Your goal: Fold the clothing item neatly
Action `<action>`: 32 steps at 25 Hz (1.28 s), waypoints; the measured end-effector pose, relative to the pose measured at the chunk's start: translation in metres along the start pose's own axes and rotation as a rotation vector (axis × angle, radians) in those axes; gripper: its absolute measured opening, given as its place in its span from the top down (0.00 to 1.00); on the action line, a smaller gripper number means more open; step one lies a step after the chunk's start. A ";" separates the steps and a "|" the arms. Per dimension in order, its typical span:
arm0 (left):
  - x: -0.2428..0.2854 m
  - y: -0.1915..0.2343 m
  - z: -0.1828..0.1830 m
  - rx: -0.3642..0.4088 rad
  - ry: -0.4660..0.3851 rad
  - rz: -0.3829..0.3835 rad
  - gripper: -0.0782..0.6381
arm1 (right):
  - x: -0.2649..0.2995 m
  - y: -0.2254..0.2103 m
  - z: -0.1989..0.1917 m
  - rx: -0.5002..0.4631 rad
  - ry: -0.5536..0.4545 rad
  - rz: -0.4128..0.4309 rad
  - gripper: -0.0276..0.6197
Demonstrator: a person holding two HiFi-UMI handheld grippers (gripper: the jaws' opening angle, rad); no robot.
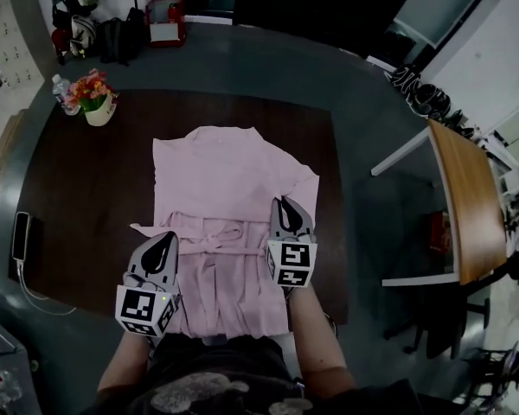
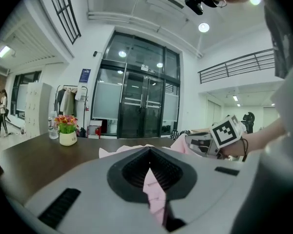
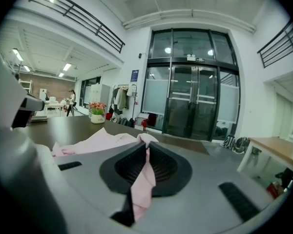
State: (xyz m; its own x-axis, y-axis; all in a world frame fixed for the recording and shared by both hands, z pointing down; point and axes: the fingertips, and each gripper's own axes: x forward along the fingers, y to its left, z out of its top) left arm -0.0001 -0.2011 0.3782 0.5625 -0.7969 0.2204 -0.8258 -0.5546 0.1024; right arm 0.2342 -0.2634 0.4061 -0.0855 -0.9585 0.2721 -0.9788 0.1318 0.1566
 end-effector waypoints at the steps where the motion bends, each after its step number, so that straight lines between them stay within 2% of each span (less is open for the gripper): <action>1: 0.001 0.011 0.002 0.007 -0.002 -0.017 0.88 | 0.004 0.003 0.007 0.008 -0.007 -0.027 0.94; 6: -0.001 0.069 0.005 0.054 -0.008 -0.067 0.88 | 0.026 0.034 0.053 -0.022 -0.066 -0.092 0.94; 9: -0.006 0.096 0.007 0.045 -0.012 -0.066 0.88 | 0.039 0.063 0.075 -0.025 -0.097 -0.080 0.94; 13: -0.016 0.122 -0.002 0.026 0.004 -0.061 0.88 | 0.063 0.117 0.081 -0.050 -0.105 -0.022 0.94; 17: -0.028 0.143 -0.017 0.015 0.036 -0.053 0.88 | 0.085 0.183 0.067 -0.107 -0.077 0.084 0.94; 24: -0.040 0.161 -0.035 0.008 0.071 -0.049 0.88 | 0.097 0.267 -0.005 -0.282 0.073 0.246 0.94; 28: -0.039 0.162 -0.041 0.001 0.079 -0.060 0.88 | 0.092 0.288 -0.026 -0.291 0.127 0.319 0.91; 32: -0.038 0.160 -0.041 -0.001 0.076 -0.070 0.88 | 0.083 0.275 -0.019 -0.231 0.113 0.287 0.86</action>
State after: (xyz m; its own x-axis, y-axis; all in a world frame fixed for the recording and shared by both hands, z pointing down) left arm -0.1552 -0.2494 0.4262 0.6139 -0.7360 0.2852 -0.7848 -0.6079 0.1206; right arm -0.0384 -0.3022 0.4898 -0.3161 -0.8422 0.4368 -0.8494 0.4563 0.2652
